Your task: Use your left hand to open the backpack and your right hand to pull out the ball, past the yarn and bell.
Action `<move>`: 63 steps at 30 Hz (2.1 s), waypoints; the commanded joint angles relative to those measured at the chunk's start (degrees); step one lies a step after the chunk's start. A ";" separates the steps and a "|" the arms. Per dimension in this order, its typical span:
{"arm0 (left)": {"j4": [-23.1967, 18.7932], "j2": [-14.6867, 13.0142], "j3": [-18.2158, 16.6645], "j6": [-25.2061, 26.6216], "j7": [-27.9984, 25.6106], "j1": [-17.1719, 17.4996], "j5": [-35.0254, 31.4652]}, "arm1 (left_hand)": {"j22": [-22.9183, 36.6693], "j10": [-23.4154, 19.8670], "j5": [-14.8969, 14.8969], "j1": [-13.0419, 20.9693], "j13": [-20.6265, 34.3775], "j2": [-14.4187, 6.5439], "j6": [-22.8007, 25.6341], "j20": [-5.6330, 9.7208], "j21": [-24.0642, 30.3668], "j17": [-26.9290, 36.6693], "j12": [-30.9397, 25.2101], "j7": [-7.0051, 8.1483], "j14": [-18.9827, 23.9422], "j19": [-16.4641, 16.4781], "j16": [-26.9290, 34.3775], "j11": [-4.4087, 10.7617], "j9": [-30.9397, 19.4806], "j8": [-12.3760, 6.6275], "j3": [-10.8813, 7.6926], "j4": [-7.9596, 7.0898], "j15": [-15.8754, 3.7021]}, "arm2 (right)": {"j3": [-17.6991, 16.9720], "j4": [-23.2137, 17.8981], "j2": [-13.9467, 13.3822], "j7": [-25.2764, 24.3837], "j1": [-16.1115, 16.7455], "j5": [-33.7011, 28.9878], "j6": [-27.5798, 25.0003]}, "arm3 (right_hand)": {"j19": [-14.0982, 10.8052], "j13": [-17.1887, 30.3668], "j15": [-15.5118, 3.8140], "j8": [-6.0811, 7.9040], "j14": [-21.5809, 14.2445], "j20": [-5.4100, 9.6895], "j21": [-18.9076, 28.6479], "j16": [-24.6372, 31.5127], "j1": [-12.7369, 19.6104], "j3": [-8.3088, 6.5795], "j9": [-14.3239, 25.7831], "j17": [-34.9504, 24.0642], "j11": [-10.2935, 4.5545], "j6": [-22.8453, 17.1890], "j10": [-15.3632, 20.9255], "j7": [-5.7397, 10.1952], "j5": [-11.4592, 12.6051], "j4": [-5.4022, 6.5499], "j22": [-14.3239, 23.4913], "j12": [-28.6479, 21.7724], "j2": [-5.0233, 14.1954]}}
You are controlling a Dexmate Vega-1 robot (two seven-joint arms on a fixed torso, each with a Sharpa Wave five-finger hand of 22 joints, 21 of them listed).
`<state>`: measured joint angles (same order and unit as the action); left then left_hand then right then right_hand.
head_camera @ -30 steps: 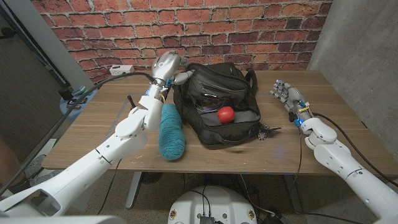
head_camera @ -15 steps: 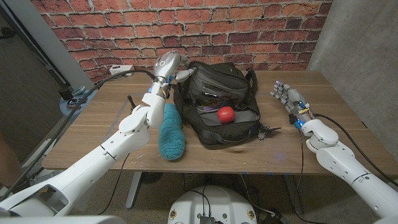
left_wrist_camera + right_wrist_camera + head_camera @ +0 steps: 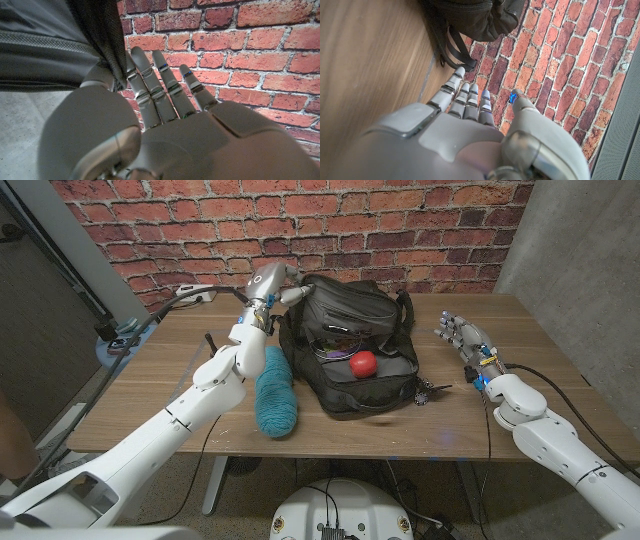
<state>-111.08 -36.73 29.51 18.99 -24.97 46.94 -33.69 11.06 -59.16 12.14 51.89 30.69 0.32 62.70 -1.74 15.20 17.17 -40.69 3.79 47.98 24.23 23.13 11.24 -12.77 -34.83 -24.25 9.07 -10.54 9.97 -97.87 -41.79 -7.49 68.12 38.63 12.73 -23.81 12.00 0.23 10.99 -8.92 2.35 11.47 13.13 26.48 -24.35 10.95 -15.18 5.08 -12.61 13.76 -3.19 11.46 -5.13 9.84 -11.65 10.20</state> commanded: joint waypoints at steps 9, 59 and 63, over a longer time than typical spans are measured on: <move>0.98 1.58 -0.49 0.98 2.79 -2.43 11.27 | 0.12 -0.23 0.69 4.15 0.90 -3.86 -0.24 -0.11 -0.08 0.67 -0.07 -0.17 -0.29 -0.15 -0.13 -0.10 -0.11 -0.52 -0.41 0.21 -0.15 | -1.81 -8.81 -2.60 -5.74 5.51 -2.83 -4.88 | -0.11 0.11 0.32 0.32 -0.12 -0.13 0.05 0.33 0.98 0.01 0.01 -0.02 0.28 -0.35 0.51 -0.23 0.31 -0.34 0.17 -0.38 -0.09; 6.33 1.20 0.81 -2.21 5.39 -7.40 25.44 | 0.19 -0.20 1.37 4.37 2.22 -3.95 -0.78 -0.46 -0.36 1.60 0.34 -0.31 -0.60 -1.12 -0.37 -0.45 -0.03 -1.04 -0.32 0.18 0.28 | -6.08 -31.42 -11.40 -13.97 14.45 -18.11 -27.92 | -0.57 0.13 0.38 0.57 -0.61 -0.54 0.16 0.41 1.81 -0.10 0.01 0.32 0.11 -1.36 1.53 -0.31 0.40 -1.10 0.15 -0.70 -0.26; 6.86 1.36 0.95 -2.53 5.46 -7.79 25.90 | 0.20 -0.25 1.43 4.34 2.21 -3.91 -0.88 -0.50 -0.37 1.56 0.44 -0.30 -0.50 -1.18 -0.46 -0.46 -0.04 -1.07 -0.36 0.16 0.31 | -6.62 -33.17 -11.59 -14.16 15.31 -18.92 -29.31 | -0.59 0.13 0.30 0.60 -0.63 -0.52 0.16 0.40 1.87 -0.11 0.01 0.35 0.06 -1.46 1.60 -0.33 0.41 -1.16 0.14 -0.72 -0.28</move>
<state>-105.58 -35.56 29.94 17.35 -19.76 40.25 -9.11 11.05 -58.95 13.03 51.89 32.80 0.33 62.00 -2.04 15.21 18.49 -40.47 3.29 47.69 23.32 22.85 11.03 -12.77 -35.68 -24.42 9.25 -10.23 4.38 -127.29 -53.08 -21.11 81.67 21.83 -13.42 -24.22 12.00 0.54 11.26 -9.24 1.94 11.47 13.10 27.69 -24.27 10.95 -14.80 5.19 -13.42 14.92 -3.38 11.68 -6.02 9.84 -12.10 9.90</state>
